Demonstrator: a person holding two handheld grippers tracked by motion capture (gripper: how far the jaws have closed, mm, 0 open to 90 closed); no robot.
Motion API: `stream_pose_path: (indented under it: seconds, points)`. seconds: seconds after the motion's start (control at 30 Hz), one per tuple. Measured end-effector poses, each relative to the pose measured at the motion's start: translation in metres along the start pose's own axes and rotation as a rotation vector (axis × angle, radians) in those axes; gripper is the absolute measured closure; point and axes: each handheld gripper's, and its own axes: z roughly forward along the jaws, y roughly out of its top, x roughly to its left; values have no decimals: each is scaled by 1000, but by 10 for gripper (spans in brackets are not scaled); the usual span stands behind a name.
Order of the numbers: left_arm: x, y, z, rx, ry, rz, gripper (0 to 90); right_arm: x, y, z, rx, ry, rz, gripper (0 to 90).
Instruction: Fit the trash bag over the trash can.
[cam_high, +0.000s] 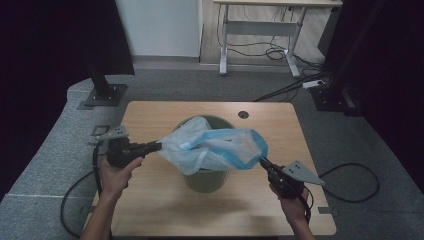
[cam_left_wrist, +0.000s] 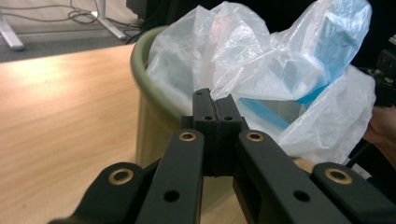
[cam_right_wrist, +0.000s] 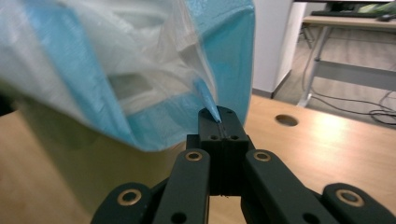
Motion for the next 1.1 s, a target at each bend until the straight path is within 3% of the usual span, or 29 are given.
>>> stream_pose_path:
  seconds: [0.23, 0.27, 0.63, 0.77, 0.9, 1.1]
  points:
    - [6, -19, -15, 24, 20, -7, 896, 15, -20, -7, 19, 53, 3, 889]
    - [11, -25, -17, 29, 28, -24, 896, 18, -27, -8, 31, 64, 2, 890]
    - [29, -48, -11, 82, 40, -73, 896, 15, -54, -5, 92, 78, 22, 889]
    - [36, -47, -5, 97, 69, -82, 896, 9, -54, 2, 112, 54, 9, 889]
    - [42, -43, 1, 85, 88, -93, 895, 1, -53, 13, 121, 34, 27, 889]
    - [37, -32, -1, 36, 84, -69, 895, -6, -42, 18, 68, 17, 53, 884]
